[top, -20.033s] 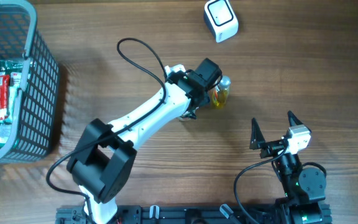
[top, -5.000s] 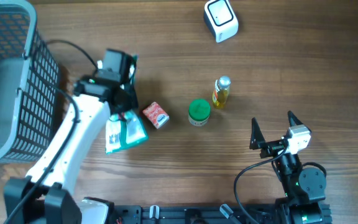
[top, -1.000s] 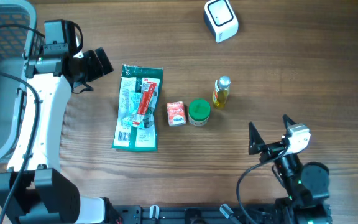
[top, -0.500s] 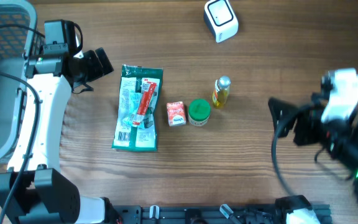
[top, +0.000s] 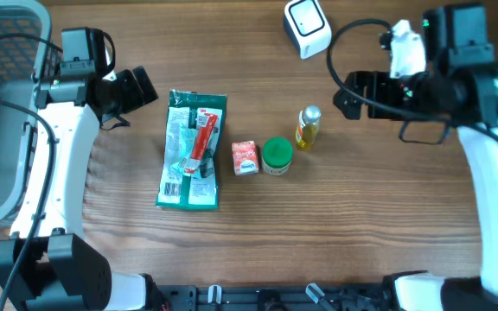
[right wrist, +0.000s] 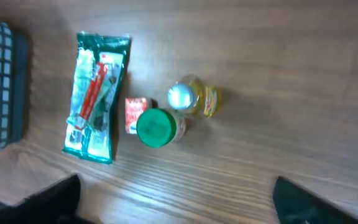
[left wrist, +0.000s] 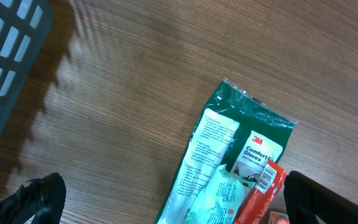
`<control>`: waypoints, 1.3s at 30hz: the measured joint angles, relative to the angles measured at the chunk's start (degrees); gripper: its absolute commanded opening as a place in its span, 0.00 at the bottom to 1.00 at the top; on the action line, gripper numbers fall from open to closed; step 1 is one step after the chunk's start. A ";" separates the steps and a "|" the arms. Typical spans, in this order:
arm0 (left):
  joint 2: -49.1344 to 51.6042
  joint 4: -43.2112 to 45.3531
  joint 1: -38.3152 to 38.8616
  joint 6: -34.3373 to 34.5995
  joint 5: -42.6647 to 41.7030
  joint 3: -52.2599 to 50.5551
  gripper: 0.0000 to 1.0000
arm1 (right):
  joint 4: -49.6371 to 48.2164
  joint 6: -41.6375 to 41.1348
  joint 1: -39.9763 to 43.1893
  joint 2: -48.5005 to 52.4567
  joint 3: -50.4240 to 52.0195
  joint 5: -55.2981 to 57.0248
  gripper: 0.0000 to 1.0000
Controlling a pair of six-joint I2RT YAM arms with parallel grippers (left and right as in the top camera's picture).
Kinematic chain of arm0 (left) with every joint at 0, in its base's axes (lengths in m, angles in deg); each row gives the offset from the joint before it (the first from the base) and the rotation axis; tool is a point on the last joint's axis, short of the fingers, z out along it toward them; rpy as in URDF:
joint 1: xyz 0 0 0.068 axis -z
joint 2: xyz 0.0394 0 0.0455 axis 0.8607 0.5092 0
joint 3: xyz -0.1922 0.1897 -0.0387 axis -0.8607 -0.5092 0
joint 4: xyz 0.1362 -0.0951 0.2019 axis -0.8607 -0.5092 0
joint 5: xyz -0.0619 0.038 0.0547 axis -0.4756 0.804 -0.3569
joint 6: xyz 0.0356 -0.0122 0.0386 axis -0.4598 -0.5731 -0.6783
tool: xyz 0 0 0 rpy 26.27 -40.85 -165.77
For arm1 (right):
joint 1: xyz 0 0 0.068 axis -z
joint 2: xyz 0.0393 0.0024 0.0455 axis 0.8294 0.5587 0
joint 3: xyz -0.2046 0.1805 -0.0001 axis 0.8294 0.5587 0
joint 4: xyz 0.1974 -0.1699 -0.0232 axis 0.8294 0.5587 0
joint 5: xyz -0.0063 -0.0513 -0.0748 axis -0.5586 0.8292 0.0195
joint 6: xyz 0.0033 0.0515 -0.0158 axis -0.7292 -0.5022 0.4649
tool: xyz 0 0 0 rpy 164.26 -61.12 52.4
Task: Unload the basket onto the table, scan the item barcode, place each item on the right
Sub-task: 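Move the right gripper to the yellow oil bottle and grasp it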
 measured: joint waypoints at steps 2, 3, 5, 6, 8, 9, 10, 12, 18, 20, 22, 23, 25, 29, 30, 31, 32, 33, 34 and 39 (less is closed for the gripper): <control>0.00 0.00 0.00 0.00 0.00 0.00 1.00 | -0.74 -1.09 -0.61 2.93 1.99 0.46 0.86; 0.00 0.00 0.00 0.00 0.00 0.00 1.00 | -1.64 -1.84 -1.49 4.13 2.86 1.66 0.88; 0.00 0.00 0.00 0.00 0.02 0.00 1.00 | -3.61 -2.67 -3.63 5.62 3.98 3.76 0.90; 0.00 0.00 0.00 0.00 0.02 0.00 1.00 | -4.96 -3.04 -5.11 6.47 4.55 5.09 0.93; 0.00 0.00 0.00 0.00 0.00 0.00 1.00 | -6.01 -3.74 -8.02 8.44 4.96 7.37 0.95; 0.00 0.00 0.00 0.00 0.00 0.00 1.00 | -6.71 -4.35 -8.63 9.16 4.96 8.09 0.95; 0.00 0.00 0.00 0.00 0.00 0.00 1.00 | -7.28 -4.76 -9.01 9.79 4.96 8.50 0.95; 0.00 0.00 0.00 0.00 0.00 0.00 1.00 | -8.92 -5.84 -10.32 13.18 4.96 9.53 0.94; 0.00 0.00 0.00 0.00 0.02 0.00 1.00 | -10.21 -6.40 -10.91 20.48 5.14 10.49 0.91; 0.00 -0.02 0.00 0.00 0.00 0.00 1.00 | -10.23 -6.40 -10.91 22.16 5.20 10.58 0.91; 0.00 0.00 0.00 0.02 0.02 0.00 1.00 | -10.25 -6.40 -10.91 23.50 5.35 10.58 0.93; 0.00 0.00 0.00 0.00 0.00 0.00 1.00 | -10.25 -6.40 -10.91 24.13 5.35 10.58 1.00; 0.00 0.00 0.00 0.00 0.00 0.00 1.00 | -10.54 -6.56 -10.91 24.72 5.44 10.60 1.00; 0.00 0.00 0.00 0.00 0.00 0.00 1.00 | -12.46 -6.82 -10.91 25.09 5.46 10.56 0.96; 0.00 0.00 0.00 0.00 0.00 0.00 1.00 | -12.76 -6.82 -10.91 25.09 5.46 10.54 0.91; 0.00 0.00 0.00 0.00 0.00 0.00 1.00 | -12.96 -6.95 -10.91 25.09 5.46 10.51 0.81; 0.00 0.00 0.00 0.00 0.00 0.00 1.00 | -12.98 -7.06 -10.91 25.09 5.46 10.49 0.76; 0.00 0.00 0.00 0.00 0.00 0.00 1.00 | -12.98 -7.17 -10.91 25.09 5.46 10.40 0.74; 0.00 0.00 0.00 0.00 0.00 0.00 1.00 | -12.98 -7.04 -10.91 25.09 5.46 10.36 0.74; 0.00 0.00 0.00 0.00 0.00 0.00 1.00 | -12.98 -7.45 -12.22 25.09 5.46 11.32 0.73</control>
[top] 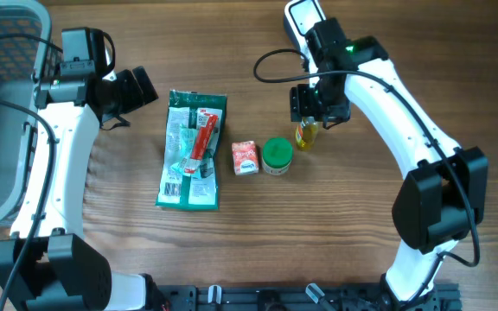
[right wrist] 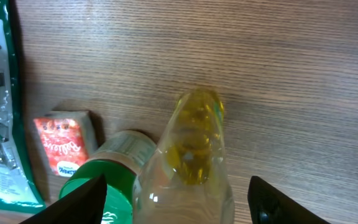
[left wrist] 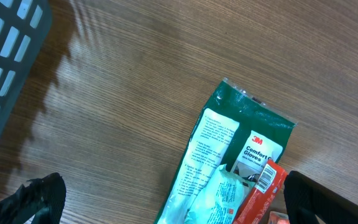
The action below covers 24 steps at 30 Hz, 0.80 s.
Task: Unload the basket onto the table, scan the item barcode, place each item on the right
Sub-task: 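Move the right gripper to the yellow oil bottle and grasp it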
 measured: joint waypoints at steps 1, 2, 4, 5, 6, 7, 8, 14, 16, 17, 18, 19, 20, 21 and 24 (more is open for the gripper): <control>0.00 0.00 0.00 0.00 0.00 0.00 1.00 | 0.04 -0.24 -0.76 0.00 0.00 1.40 0.73; 0.00 0.00 0.00 0.00 0.02 0.00 1.00 | 0.02 -0.44 -1.55 0.00 0.00 2.40 0.72; 0.00 0.00 0.00 0.00 0.00 0.00 1.00 | 0.02 -0.87 -2.64 0.00 0.00 3.56 0.68; 0.00 0.00 0.00 0.00 0.00 0.00 1.00 | 0.02 -0.92 -2.75 0.00 0.00 3.82 0.68; 0.00 0.00 0.00 0.00 0.00 0.00 1.00 | 0.02 -1.11 -2.89 0.00 0.00 4.15 0.68; 0.00 0.00 0.00 0.00 0.02 0.00 1.00 | 0.04 -1.09 -2.86 0.00 0.15 4.39 0.68; 0.00 0.00 0.00 0.02 0.00 0.00 1.00 | 0.00 -1.09 -2.84 0.00 0.42 4.68 0.67; 0.00 0.00 0.00 0.00 0.00 0.00 1.00 | -0.90 -1.07 -2.86 0.07 3.74 5.29 0.66; 0.00 0.00 0.00 0.00 0.00 0.00 1.00 | -1.92 -1.09 -2.86 0.11 3.74 5.44 0.66; 0.00 0.00 0.00 0.00 0.00 0.00 1.00 | -2.38 -1.07 -2.86 0.11 3.74 5.46 0.66; 0.00 0.00 0.00 0.00 0.02 0.00 1.00 | -2.82 -1.07 -2.86 0.11 3.74 5.49 0.66; 0.00 0.00 0.00 0.00 0.00 0.00 1.00 | -3.17 -1.07 -2.86 0.11 3.74 5.46 0.66; 0.00 0.00 0.00 0.00 0.02 0.00 1.00 | -3.34 -1.09 -2.86 0.11 3.74 5.46 0.66; 0.00 0.00 0.00 0.00 0.00 0.00 1.00 | -3.39 -1.09 -2.86 0.11 3.74 5.49 0.65; 0.00 0.00 0.00 0.00 0.02 0.00 1.00 | -3.41 -1.09 -2.86 0.11 3.74 5.49 0.50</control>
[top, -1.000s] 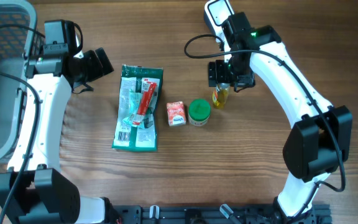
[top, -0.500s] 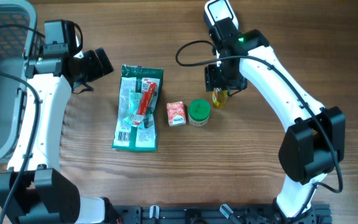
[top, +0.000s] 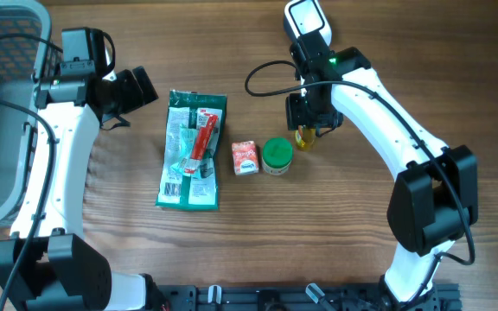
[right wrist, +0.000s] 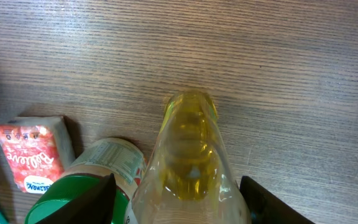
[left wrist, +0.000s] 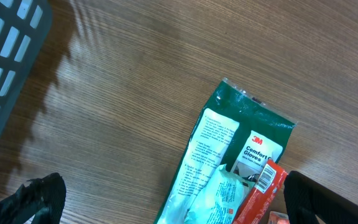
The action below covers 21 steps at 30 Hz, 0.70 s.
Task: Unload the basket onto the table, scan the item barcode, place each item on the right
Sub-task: 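Move the right gripper to the yellow oil bottle and grasp it, then lift the oil bottle and hold it up to the white scanner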
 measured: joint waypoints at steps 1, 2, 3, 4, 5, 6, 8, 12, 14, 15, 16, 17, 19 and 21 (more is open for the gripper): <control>0.00 0.00 0.00 0.00 -0.02 0.00 1.00 | 0.00 -0.13 0.00 0.00 0.00 -0.02 0.50; 0.00 0.00 0.00 0.00 -0.02 0.00 1.00 | 0.00 -0.26 0.00 0.00 0.00 0.15 0.49; 0.00 0.00 0.00 0.00 -0.02 0.00 1.00 | -0.04 -0.24 0.00 0.00 0.00 0.17 0.46; 0.00 0.00 0.00 0.00 0.00 0.00 1.00 | -0.02 -0.22 0.00 0.00 0.00 0.17 0.40; 0.00 0.00 0.00 0.00 -0.02 0.00 1.00 | -0.02 -0.20 0.00 0.00 0.00 0.24 0.39; 0.00 0.00 0.00 0.00 -0.02 0.00 1.00 | -0.02 -0.28 0.00 0.00 0.00 0.37 0.39; 0.00 0.00 0.00 0.00 -0.02 0.00 1.00 | -0.02 -0.22 0.28 0.00 0.00 0.37 0.39; 0.00 0.00 0.00 0.00 -0.02 0.00 1.00 | 1.36 0.13 2.49 -0.24 -0.02 -1.64 0.36; 0.00 0.00 0.00 0.00 -0.02 0.00 1.00 | 2.03 1.36 4.74 -1.27 -0.02 -4.48 0.36; 0.00 0.00 0.00 0.00 -0.02 0.00 1.00 | 2.03 1.97 5.95 -2.27 -0.02 -6.03 0.36; 0.00 0.00 0.00 0.00 -0.02 0.00 1.00 | 2.19 3.13 7.67 -4.42 -0.02 -9.01 0.35; 0.00 0.00 0.00 0.00 -0.02 0.00 1.00 | 2.43 4.04 8.94 -6.10 -0.02 -11.30 0.35; 0.00 0.00 0.00 0.00 0.00 0.00 1.00 | 3.43 6.56 11.78 -10.34 -0.02 -18.38 0.35; 0.00 0.00 0.00 0.00 -0.02 0.00 1.00 | 4.33 9.25 14.21 -14.14 -0.04 -26.32 0.35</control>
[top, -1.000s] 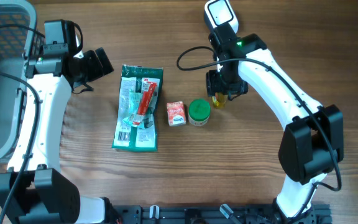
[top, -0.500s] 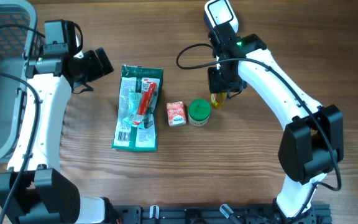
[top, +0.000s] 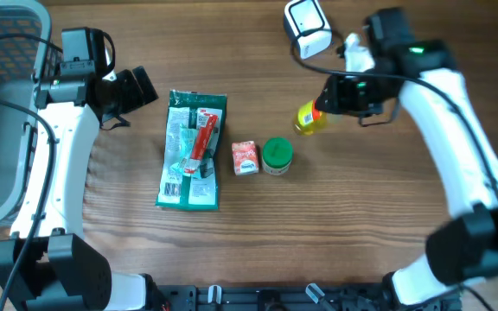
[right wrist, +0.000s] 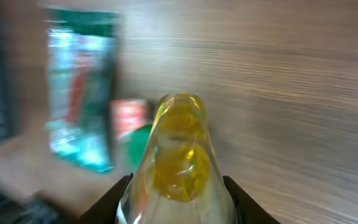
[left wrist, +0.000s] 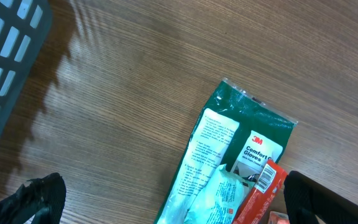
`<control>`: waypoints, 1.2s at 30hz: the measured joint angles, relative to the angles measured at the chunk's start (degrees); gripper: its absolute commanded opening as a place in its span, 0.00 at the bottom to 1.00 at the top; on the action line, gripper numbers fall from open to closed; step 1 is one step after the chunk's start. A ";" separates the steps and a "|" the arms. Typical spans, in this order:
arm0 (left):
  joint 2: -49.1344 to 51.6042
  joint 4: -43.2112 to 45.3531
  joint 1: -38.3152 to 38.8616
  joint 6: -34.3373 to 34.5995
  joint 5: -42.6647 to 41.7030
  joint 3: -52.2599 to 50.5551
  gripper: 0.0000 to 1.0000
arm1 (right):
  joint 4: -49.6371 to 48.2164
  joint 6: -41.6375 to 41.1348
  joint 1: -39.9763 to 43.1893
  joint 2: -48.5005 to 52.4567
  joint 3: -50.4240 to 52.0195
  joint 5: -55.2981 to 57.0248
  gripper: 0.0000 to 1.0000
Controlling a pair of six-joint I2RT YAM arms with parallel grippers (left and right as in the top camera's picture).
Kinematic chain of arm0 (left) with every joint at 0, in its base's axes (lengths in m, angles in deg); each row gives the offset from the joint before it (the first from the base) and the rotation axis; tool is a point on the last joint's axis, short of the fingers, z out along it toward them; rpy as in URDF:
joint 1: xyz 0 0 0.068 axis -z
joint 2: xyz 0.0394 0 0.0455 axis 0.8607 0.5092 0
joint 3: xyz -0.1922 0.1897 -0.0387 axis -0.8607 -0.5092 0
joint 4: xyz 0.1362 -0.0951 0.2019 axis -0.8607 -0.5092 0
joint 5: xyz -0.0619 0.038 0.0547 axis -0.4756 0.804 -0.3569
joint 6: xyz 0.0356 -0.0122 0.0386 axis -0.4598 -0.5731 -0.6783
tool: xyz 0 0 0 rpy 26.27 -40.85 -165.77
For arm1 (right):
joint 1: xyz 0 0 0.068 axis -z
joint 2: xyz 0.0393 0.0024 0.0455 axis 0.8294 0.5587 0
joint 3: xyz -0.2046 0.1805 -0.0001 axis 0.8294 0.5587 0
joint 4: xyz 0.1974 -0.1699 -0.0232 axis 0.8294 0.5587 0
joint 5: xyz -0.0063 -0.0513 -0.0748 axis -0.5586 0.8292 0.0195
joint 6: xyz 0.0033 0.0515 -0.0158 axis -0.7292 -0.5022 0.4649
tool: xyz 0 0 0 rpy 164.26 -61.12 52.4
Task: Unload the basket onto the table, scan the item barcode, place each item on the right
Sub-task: 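Lift the oil bottle and hold it up to the white scanner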
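The small bottle of yellow liquid point(top: 309, 118) hangs tilted above the table, with my right gripper point(top: 320, 108) shut on it; in the right wrist view the bottle point(right wrist: 180, 155) fills the space between the fingers point(right wrist: 118, 194). The white barcode scanner point(top: 307, 26) stands at the table's far edge, up and left of the bottle. My left gripper point(top: 132, 91) is open over bare wood left of the green glove packet point(top: 192, 149), its fingertips point(left wrist: 39, 199) wide apart and holding nothing.
A red carton point(top: 245, 157) and a green-lidded jar point(top: 277, 155) sit in the middle of the table below the lifted bottle. A red tube point(top: 203, 142) lies on the glove packet. A grey basket point(top: 3, 104) occupies the left edge.
My right gripper has shut on the yellow bottle and now holds it tilted off the table, a little right of where it stood. The right arm has swung out to the right. Left arm unchanged.
First my right gripper was high at the back right, far from the items. Then it was down around the standing yellow bottle, and later closer about it, open. Now it is shut on the bottle, which is lifted. The left gripper stayed open by the packet throughout.
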 measured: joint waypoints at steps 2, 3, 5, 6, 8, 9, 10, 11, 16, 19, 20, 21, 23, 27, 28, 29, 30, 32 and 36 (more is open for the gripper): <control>0.00 0.00 0.00 0.00 0.02 0.00 1.00 | 1.22 2.78 1.57 -3.23 -0.09 -9.31 0.35; 0.00 0.00 0.00 0.00 0.02 0.00 1.00 | 1.84 4.20 1.81 -4.35 -0.11 -13.53 0.35; 0.00 0.00 0.00 0.00 0.02 0.00 1.00 | 4.26 7.43 1.81 -5.95 -0.13 -21.57 0.35; 0.00 0.00 0.00 0.00 0.00 0.00 1.00 | 7.15 10.21 1.77 -6.58 -0.17 -25.97 0.35; 0.00 -0.02 0.00 0.00 0.00 0.00 1.00 | 10.49 13.79 1.77 -7.10 -0.24 -29.97 0.35; 0.00 0.04 0.00 0.00 0.00 0.00 1.00 | 14.08 16.72 1.79 -7.21 -0.28 -32.28 0.36; 0.00 -0.02 0.00 0.00 0.02 0.00 1.00 | 17.29 19.80 1.79 -7.26 -0.31 -33.99 0.36; 0.00 0.00 0.00 0.00 0.00 0.00 1.00 | 18.58 21.68 1.77 -7.30 -0.31 -34.99 0.36; 0.00 0.00 0.00 0.00 0.00 0.00 1.00 | 22.21 30.12 1.77 -7.37 0.17 -39.39 0.35; 0.00 0.00 0.00 0.00 0.00 0.00 1.00 | 22.29 31.63 1.77 -7.39 1.31 -40.24 0.36; 0.00 0.00 0.00 0.00 0.00 0.00 1.00 | 22.25 32.06 1.77 -7.39 2.01 -40.26 0.36; 0.00 0.00 0.00 0.00 0.00 0.00 1.00 | 22.25 32.33 1.77 -7.39 2.38 -40.26 0.36; 0.00 0.00 0.00 0.00 0.00 0.00 1.00 | 22.05 32.68 1.77 -7.39 2.99 -40.39 0.36; 0.00 0.00 0.00 0.00 0.00 0.00 1.00 | 21.84 32.72 1.77 -7.39 3.56 -40.48 0.36; 0.00 0.00 0.00 0.00 0.00 0.00 1.00 | 21.84 32.76 1.77 -7.39 3.69 -40.48 0.36; 0.00 0.00 0.00 0.00 0.00 0.00 1.00 | 21.86 32.87 1.77 -7.39 3.80 -40.46 0.36; 0.00 0.00 0.00 0.00 0.02 0.00 1.00 | 21.84 32.87 1.77 -7.39 3.80 -40.48 0.36; 0.00 0.00 0.00 0.00 0.00 0.00 1.00 | 21.81 32.89 1.77 -7.41 3.80 -40.48 0.37; 0.00 0.00 0.00 0.00 0.00 0.00 1.00 | 21.64 33.33 1.77 -7.41 3.80 -40.48 0.37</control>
